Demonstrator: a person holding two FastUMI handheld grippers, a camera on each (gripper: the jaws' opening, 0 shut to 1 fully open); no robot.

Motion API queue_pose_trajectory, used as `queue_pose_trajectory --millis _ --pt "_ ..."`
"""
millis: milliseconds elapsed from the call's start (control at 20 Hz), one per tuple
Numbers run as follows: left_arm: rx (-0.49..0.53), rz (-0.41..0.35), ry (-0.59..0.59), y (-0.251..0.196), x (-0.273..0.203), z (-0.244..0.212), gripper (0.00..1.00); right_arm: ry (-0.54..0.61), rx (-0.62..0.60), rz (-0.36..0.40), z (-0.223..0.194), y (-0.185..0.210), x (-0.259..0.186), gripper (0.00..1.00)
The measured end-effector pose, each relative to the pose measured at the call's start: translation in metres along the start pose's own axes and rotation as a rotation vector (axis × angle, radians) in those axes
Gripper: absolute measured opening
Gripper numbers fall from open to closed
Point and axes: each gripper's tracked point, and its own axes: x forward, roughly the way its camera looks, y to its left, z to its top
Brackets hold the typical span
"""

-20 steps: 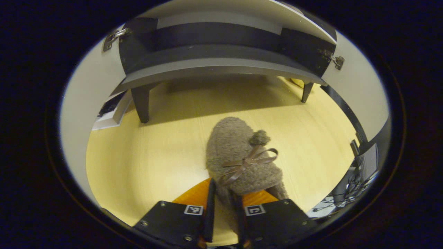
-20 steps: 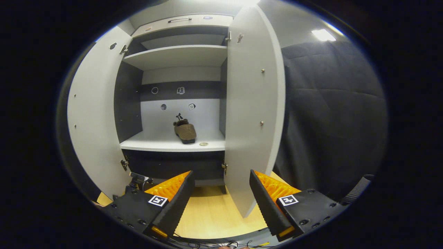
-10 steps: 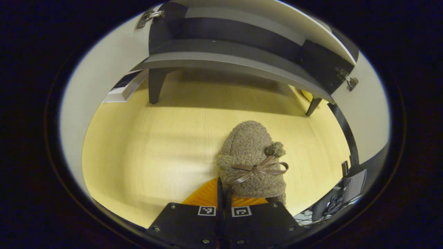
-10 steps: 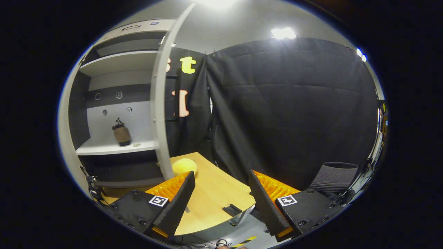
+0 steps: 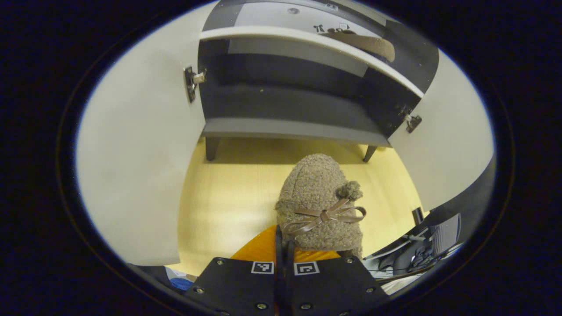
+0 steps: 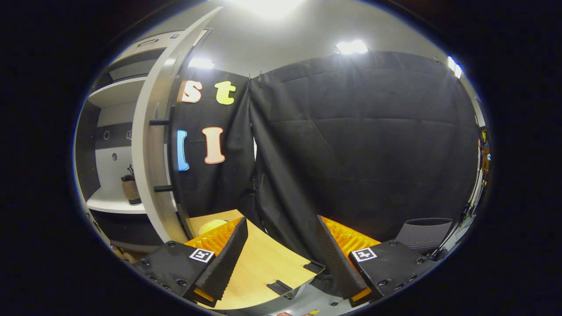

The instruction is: Grab one shoe with the right hand and put it into the shoe cabinet, grab the other shoe with the left hand and put it into the shoe cabinet; then close the right door with the right hand and the left door with the left hand.

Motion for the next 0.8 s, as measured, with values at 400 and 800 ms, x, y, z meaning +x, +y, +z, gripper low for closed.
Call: queue_pose_trajectory --millis 400,800 --pt "0.006 0.0 -0.204 0.033 -0.148 0.149 0.01 -0.083 -0.007 0.065 0.035 -0.01 0.055 0.99" --pt "0.033 0.054 -0.339 0.088 -0.225 0.299 0.01 -0.063 0.02 0.126 0.03 -0.004 0.087 0.99"
